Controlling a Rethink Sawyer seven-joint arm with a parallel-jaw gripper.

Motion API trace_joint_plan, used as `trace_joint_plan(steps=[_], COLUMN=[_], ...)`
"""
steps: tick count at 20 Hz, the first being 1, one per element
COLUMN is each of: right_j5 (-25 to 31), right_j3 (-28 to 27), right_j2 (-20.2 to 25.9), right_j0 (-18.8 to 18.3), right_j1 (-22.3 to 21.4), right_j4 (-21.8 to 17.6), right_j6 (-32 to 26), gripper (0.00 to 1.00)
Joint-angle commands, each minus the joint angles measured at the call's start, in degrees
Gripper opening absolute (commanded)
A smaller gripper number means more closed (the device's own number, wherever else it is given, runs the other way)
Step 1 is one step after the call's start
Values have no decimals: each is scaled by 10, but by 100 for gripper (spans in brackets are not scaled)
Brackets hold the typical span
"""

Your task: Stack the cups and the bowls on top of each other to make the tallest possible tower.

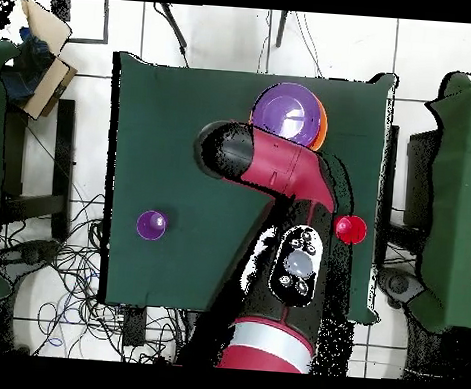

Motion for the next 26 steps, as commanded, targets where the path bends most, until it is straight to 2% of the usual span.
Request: trace_joint_plan(steps=[1, 5, 9, 16, 22, 26], right_j5=[49, 122, 154, 98, 90, 88], right_j3=[40, 23, -6, -17, -3, -4], right_j2=[92, 54, 28, 14, -8, -54], right_j0=[-45, 27, 76, 111, 145, 182], right_j1=[-37, -35, -8, 44, 52, 70], right_j4=[-17, 2, 20, 46, 62, 42], right_j6=[-45, 61, 144, 193, 241, 281], gripper=[100, 100, 100, 100, 100, 100])
